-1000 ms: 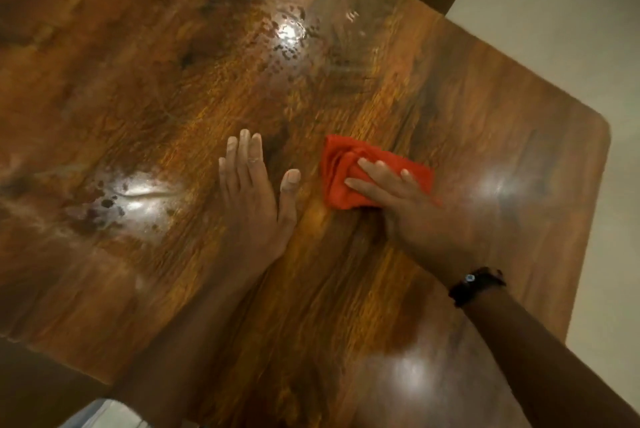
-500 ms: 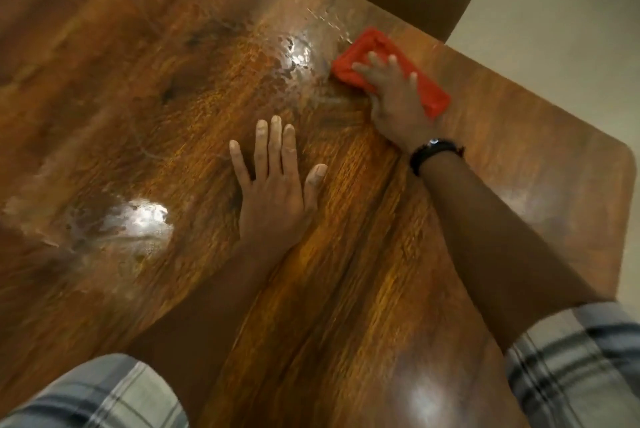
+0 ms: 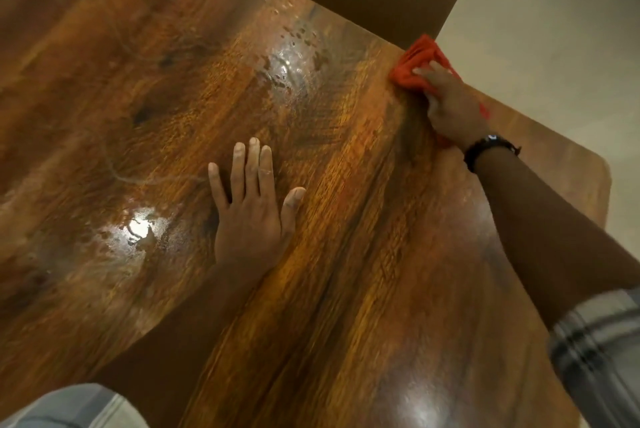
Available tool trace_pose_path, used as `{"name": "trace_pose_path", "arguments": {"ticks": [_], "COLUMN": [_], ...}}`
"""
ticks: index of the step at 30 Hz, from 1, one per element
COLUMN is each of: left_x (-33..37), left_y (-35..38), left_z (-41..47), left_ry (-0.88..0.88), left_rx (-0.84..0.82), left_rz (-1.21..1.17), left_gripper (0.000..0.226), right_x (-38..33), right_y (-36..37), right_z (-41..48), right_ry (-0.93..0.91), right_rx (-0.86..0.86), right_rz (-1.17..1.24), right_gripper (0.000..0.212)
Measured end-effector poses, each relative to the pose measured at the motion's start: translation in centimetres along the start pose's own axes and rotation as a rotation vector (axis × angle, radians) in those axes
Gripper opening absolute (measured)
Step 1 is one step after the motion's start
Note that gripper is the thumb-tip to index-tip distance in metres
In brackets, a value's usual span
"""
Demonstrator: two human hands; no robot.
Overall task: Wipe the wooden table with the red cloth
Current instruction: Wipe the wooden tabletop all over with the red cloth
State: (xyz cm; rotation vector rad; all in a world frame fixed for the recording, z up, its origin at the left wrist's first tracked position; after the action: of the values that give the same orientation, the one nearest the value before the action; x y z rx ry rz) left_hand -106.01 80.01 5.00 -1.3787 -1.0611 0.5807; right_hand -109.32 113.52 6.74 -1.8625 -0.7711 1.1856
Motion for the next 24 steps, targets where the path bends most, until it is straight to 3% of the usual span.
{"name": "trace_pose_path", "arguments": {"ticks": [6, 10, 13, 16, 18, 21, 24], "left_x": [0.0, -0.1, 0.0, 0.1, 0.0, -0.1, 0.0], "left_y": [0.0, 0.0, 0.1, 0.4, 0.5, 0.6, 0.6], "left_z": [0.0, 0.0, 0.1, 0.1, 0.2, 0.3, 0.3], "left_ry": [-0.005, -0.021, -0.016, -0.012, 0.005, 0.009, 0.01], "left_rx": [0.02, 0.022, 0.003, -0.033, -0.049, -0.044, -0.034], "left_rz": [-0.019, -0.002, 0.009, -0.004, 0.0, 0.011, 0.001], "left_gripper": [0.076, 0.078, 0.077, 0.076, 0.077, 0.076, 0.076], "right_x": [-9.9, -14.3, -13.0, -6.6, -2.2, 2.0, 0.9], "right_y": [4.5, 8.8, 10.0, 7.5, 4.8, 2.0, 0.9], "right_z": [4.2, -2.5, -9.5, -13.0, -12.8, -7.3, -1.2], "right_ry": [-0.089, -0.294, -0.37, -0.2, -0.051, 0.129, 0.162], "right_rx": [-0.008, -0.08, -0.116, -0.074, 0.017, 0.07, 0.158], "right_rz": [0.013, -0.025, -0.081, -0.043, -0.032, 0.053, 0.111], "right_gripper": [0.045, 0.051, 0.06, 0.065, 0.055, 0.043, 0.043]}}
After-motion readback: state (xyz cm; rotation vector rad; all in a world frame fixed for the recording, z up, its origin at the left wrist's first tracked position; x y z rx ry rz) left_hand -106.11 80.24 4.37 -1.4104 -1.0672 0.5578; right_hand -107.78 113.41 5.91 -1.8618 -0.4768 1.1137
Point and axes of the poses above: each hand's wrist, its own z-axis towards the middle knuckle, its own y-axis out of the palm, x = y × z, the point moved 8 cm from there along z, towards the middle knuckle, and after that the axes turned 10 degrees about -x, right-handed, at the moved point
